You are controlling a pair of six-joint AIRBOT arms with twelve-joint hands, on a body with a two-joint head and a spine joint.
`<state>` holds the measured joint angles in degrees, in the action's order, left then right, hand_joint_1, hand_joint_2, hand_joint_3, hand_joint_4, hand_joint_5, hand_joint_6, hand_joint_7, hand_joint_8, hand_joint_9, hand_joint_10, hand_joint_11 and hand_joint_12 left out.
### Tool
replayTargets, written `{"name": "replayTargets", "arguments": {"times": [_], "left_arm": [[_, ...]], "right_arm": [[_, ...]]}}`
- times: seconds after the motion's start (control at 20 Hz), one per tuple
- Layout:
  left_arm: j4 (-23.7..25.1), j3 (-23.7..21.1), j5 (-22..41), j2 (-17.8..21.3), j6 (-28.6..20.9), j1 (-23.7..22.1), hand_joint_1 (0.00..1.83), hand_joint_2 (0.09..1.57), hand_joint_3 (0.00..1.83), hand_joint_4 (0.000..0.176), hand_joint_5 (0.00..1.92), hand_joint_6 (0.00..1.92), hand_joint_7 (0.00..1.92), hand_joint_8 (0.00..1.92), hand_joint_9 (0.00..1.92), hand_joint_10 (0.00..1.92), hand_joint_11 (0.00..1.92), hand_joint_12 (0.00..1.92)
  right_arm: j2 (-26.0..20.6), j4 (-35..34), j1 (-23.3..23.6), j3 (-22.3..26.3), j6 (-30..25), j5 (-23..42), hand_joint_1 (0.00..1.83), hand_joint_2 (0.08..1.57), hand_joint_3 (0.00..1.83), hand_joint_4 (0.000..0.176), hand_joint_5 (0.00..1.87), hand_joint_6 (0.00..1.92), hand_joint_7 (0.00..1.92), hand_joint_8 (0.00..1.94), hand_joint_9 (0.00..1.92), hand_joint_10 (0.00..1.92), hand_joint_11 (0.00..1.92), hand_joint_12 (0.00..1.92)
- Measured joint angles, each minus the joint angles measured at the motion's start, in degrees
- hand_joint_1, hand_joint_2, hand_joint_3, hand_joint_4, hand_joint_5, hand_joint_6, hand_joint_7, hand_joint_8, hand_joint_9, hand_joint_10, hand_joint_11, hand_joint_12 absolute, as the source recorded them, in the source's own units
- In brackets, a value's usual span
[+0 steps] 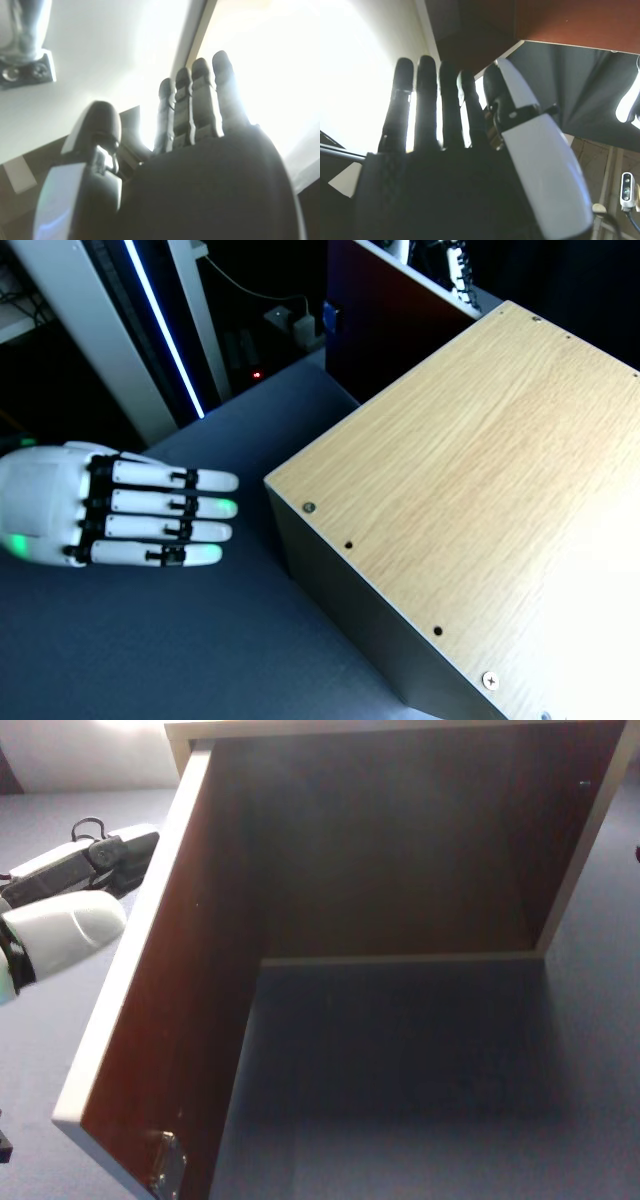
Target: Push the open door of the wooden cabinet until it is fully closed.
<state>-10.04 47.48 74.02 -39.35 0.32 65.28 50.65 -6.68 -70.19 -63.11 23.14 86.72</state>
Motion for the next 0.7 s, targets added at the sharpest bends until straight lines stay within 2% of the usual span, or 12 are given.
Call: {"name": "replayTargets", "arguments": {"times": [0.05, 0.15, 0.2, 0.4, 0.45, 0.5, 0.55, 0.7], "left_arm": [[0.09, 0.00, -0.02, 0.00, 0.02, 0.00, 0.00, 1.32, 0.00, 0.007, 0.15, 0.01, 0.20, 0.01, 0.18, 0.00, 0.15, 0.08], [0.31, 0.00, -0.22, 0.26, 0.02, 0.00, 0.00, 1.30, 0.00, 0.015, 0.16, 0.00, 0.23, 0.00, 0.22, 0.00, 0.17, 0.08], [0.61, 0.00, -0.26, 0.59, 0.02, 0.00, 0.00, 1.32, 0.00, 0.031, 0.15, 0.00, 0.21, 0.00, 0.20, 0.00, 0.15, 0.06], [2.73, 0.24, -2.91, 1.01, 0.00, -0.13, 0.00, 1.40, 0.01, 0.006, 0.14, 0.00, 0.20, 0.00, 0.18, 0.00, 0.13, 0.03], [2.91, 0.24, -3.21, 1.05, 0.00, -0.13, 0.00, 1.40, 0.01, 0.010, 0.13, 0.00, 0.17, 0.00, 0.15, 0.00, 0.12, 0.02], [3.43, 0.24, -3.98, 1.33, -0.02, -0.11, 0.00, 1.41, 0.01, 0.003, 0.13, 0.00, 0.18, 0.00, 0.16, 0.01, 0.13, 0.03], [4.22, 0.26, -4.83, 1.79, 0.00, -0.13, 0.00, 1.41, 0.01, 0.010, 0.13, 0.00, 0.19, 0.01, 0.16, 0.01, 0.14, 0.02], [5.40, 0.26, -6.32, 1.95, 0.00, -0.15, 0.00, 1.44, 0.02, 0.000, 0.14, 0.00, 0.16, 0.00, 0.14, 0.00, 0.13, 0.02]], "right_arm": [[-0.13, 0.07, -0.02, 0.00, 0.02, -0.04, 0.24, 1.39, 0.01, 0.000, 0.31, 0.00, 0.27, 0.00, 0.22, 0.01, 0.00, 0.51], [-0.31, -0.09, -0.02, 0.00, 0.02, -0.07, 0.23, 1.40, 0.00, 0.000, 0.30, 0.00, 0.27, 0.00, 0.22, 0.00, 0.00, 0.48], [-0.44, 0.09, -0.02, 0.00, 0.00, -0.07, 0.21, 1.39, 0.00, 0.000, 0.31, 0.00, 0.28, 0.00, 0.23, 0.01, 0.00, 0.51], [-1.29, 0.48, -0.02, 0.00, 0.00, -0.04, 0.21, 1.40, 0.00, 0.000, 0.33, 0.00, 0.32, 0.01, 0.27, 0.01, 0.00, 0.59], [-1.29, 0.33, -0.02, 0.00, 0.00, -0.07, 0.22, 1.40, 0.00, 0.000, 0.34, 0.00, 0.33, 0.01, 0.28, 0.01, 0.00, 0.60], [-1.29, 0.39, -0.02, 0.00, 0.00, -0.20, 0.21, 1.41, 0.00, 0.000, 0.34, 0.00, 0.33, 0.00, 0.27, 0.00, 0.00, 0.58], [-1.27, 0.52, -0.02, 0.00, 0.00, -0.31, 0.19, 1.40, 0.00, 0.000, 0.34, 0.00, 0.33, 0.00, 0.27, 0.00, 0.00, 0.59], [-1.09, 0.57, -0.02, -0.13, 0.00, -0.52, 0.19, 1.40, 0.00, 0.000, 0.33, 0.00, 0.31, 0.00, 0.27, 0.00, 0.00, 0.59]]}}
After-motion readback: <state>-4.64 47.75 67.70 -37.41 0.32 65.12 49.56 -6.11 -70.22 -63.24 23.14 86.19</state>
